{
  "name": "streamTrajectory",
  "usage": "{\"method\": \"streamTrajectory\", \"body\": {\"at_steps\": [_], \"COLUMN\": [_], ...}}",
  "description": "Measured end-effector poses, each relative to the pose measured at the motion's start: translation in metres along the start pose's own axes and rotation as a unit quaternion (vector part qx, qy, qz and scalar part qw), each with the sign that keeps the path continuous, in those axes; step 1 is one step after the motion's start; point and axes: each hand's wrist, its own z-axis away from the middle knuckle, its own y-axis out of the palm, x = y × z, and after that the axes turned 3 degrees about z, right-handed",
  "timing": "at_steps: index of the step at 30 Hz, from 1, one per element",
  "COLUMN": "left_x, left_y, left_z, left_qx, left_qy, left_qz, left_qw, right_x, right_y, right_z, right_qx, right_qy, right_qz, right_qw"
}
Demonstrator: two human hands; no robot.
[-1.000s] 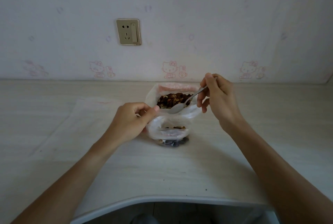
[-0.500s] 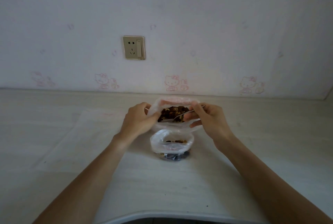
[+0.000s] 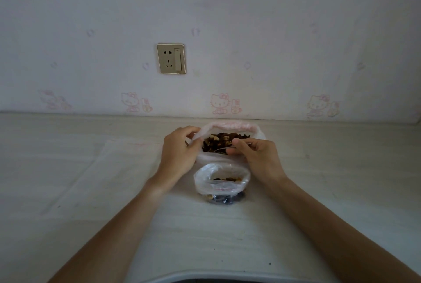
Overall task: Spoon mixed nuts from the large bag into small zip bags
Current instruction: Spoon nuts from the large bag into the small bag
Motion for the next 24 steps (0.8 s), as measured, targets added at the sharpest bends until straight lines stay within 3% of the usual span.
{"method": "streamTrajectory", "body": {"at_steps": [15,24], "left_x": [-0.0015,-0.0054], "left_y": [0.0011,0.0057], "left_z": [0.002,0.0032], "left_qx": [-0.011,0.008], "left_qy": [-0.031,-0.015], "left_qz": [0.008,0.011], "left_qw": [0.999,1.0], "right_x": [0.0008,0.0025], "right_y": [-0.0046,-0.002], "right_z": [-0.0009,0.0014], "right_qx": [-0.039,-0.022], "right_qy": [-0.009,0.015], "right_qz": [0.013,-0.009], "right_qw": [0.999,1.0]}}
